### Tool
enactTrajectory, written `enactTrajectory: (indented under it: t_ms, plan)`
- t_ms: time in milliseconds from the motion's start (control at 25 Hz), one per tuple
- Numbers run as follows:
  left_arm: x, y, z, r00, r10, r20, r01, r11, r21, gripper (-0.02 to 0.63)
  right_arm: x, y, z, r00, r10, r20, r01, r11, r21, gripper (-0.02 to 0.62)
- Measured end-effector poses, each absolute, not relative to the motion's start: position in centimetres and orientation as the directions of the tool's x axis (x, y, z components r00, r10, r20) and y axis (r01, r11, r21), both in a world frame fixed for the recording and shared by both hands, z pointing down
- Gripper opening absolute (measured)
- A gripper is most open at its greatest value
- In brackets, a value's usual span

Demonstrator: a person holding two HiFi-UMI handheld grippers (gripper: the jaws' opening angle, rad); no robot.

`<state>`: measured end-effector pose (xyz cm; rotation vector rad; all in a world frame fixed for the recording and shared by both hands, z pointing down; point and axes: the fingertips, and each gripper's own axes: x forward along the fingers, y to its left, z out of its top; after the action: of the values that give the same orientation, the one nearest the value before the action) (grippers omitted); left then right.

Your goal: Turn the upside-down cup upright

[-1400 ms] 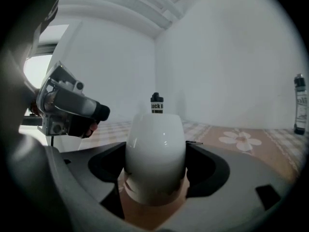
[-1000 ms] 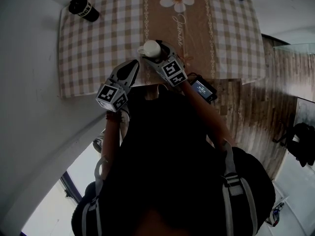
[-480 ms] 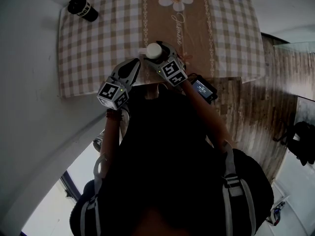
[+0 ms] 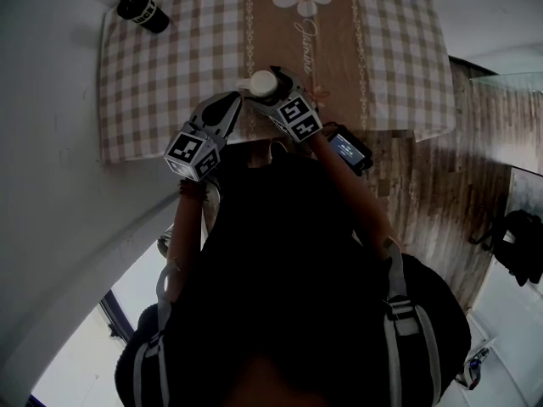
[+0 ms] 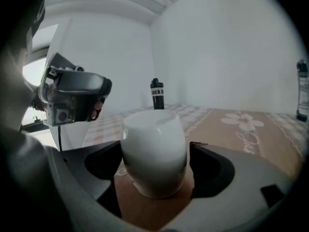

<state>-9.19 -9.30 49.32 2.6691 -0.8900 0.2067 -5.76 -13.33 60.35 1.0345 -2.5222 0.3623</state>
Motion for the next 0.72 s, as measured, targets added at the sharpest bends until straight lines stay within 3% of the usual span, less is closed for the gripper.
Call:
enactTrajectory:
  t_ms: [240,520,720]
  plan:
    - [-9.1,-9.4,49.1,0.793,-0.567,0.224,-0.609,-0.755,0.244,0.014,-4.6,-12.3,59.2,-0.660,-0.626,0.416,-0.711,0.699,-0.077,0.445]
    - [-8.1,-9.8,48.6,0.790,-0.581,0.195,-0.613,-0.745,0.262,0.014,-3.1,-12.2,53.8,-0.666,-0.697,0.266,-0.732,0.679,-0.055,0.442]
    - [-8.1,-10.9,46.4,0.733,-0.672,0.105,-0.675,-0.700,0.233,0.012,-2.1,-12.0,49.2,-0.669,-0.736,0.106,-0.744,0.664,-0.082,0.337]
